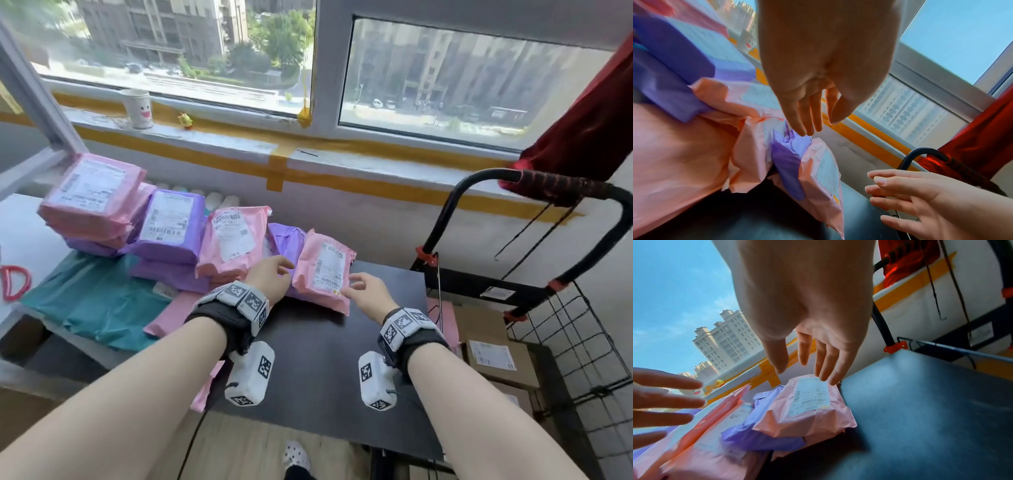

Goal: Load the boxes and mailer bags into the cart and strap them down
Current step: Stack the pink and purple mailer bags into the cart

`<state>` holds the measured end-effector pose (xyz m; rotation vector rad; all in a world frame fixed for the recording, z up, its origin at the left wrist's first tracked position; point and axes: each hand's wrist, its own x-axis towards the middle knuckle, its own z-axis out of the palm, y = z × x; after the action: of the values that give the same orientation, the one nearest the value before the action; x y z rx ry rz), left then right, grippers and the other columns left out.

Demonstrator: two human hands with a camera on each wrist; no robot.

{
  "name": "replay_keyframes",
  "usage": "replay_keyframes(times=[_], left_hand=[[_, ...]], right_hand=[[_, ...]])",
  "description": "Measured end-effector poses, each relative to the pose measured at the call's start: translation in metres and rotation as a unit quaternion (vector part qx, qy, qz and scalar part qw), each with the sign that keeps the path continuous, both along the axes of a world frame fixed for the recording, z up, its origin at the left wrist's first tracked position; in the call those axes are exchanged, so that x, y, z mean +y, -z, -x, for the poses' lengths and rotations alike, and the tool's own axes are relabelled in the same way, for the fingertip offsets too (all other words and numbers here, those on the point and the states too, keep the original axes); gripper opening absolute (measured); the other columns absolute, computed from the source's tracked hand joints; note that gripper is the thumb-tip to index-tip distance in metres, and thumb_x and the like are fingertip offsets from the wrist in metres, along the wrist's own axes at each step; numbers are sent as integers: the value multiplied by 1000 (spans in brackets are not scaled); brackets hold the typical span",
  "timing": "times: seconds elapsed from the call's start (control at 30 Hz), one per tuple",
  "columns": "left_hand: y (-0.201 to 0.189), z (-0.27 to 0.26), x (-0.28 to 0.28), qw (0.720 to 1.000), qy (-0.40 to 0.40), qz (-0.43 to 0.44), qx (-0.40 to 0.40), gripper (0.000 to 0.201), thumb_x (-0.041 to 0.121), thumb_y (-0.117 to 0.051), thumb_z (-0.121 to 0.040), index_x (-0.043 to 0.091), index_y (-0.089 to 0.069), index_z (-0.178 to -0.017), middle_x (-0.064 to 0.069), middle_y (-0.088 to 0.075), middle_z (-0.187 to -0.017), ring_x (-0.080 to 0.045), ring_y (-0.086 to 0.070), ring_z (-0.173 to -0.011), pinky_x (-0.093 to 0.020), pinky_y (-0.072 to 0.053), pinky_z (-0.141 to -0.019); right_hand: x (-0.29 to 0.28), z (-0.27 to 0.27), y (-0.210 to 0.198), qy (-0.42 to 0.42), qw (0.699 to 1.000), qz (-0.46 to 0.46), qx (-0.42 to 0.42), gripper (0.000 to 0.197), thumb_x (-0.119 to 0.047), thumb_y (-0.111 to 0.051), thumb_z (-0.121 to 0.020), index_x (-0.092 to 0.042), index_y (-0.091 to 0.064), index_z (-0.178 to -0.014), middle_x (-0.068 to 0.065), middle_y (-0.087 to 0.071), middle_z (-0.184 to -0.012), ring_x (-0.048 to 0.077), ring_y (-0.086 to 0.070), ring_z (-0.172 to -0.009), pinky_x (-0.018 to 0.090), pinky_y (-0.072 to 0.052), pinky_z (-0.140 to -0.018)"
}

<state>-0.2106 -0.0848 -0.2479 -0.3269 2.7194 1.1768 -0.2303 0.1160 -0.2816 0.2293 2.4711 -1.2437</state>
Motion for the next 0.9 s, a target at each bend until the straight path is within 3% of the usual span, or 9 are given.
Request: replay_keyframes(times=[0.17, 0.3, 0.43, 0.57, 0.7, 0.83, 0.9], left_hand=[[31, 60, 15, 998, 2, -4, -55, 37, 4, -49, -87, 10, -58, -122, -8, -59, -122, -24, -57, -113, -30, -46, -95], [55, 88, 29, 996, 6, 5, -88, 43, 5, -52, -85, 12, -54, -127, -11, -56, -130, -27, -53, -119, -36, -42, -102], [67, 100, 36, 994, -1, 31, -105, 46, 8, -52, -86, 13, -48, -132, -11, -57, -126, -30, -54, -116, -34, -42, -100], [71, 108, 40, 993, -43, 4, -106, 47, 11, -55, -86, 12, -47, -132, -11, -60, -123, -28, -56, -114, -34, -42, -99], [65, 107, 44, 992, -66, -30, -106, 47, 10, -60, -84, 5, -49, -130, -14, -63, -118, -28, -58, -111, -33, -43, -96], [51, 92, 45, 993, -48, -58, -93, 41, 4, -57, -84, 3, -58, -125, -16, -68, -100, -27, -62, -96, -31, -47, -86], [41, 78, 47, 990, -50, -94, -93, 36, 0, -56, -83, 2, -63, -118, -16, -68, -98, -24, -61, -88, -31, -49, -79]], right_hand=[[6, 52, 32, 36, 996, 36, -71, 53, -14, -65, -88, -5, -42, -135, 10, -52, -117, 24, -53, -115, 23, -41, -84], [8, 76, 69, 86, 986, 64, -126, 64, -18, -66, -86, -7, -36, -141, 15, -48, -135, 26, -51, -121, 40, -43, -104], [7, 87, 93, 140, 968, 144, -154, 51, -5, -64, -85, -2, -45, -132, 15, -58, -126, 28, -59, -114, 45, -47, -100], [9, 88, 95, 158, 949, 218, -163, 49, 10, -62, -82, -2, -49, -128, 19, -62, -121, 29, -63, -105, 45, -53, -91], [17, 77, 87, 152, 941, 262, -152, 52, 19, -55, -81, -2, -49, -128, 20, -63, -120, 26, -63, -97, 33, -56, -74], [28, 57, 73, 142, 941, 278, -132, 54, 20, -55, -80, -7, -50, -126, 17, -65, -115, 23, -66, -91, 32, -56, -70], [34, 43, 62, 141, 942, 283, -118, 56, 20, -55, -79, -9, -50, -126, 16, -66, -113, 22, -68, -91, 34, -57, -71]])
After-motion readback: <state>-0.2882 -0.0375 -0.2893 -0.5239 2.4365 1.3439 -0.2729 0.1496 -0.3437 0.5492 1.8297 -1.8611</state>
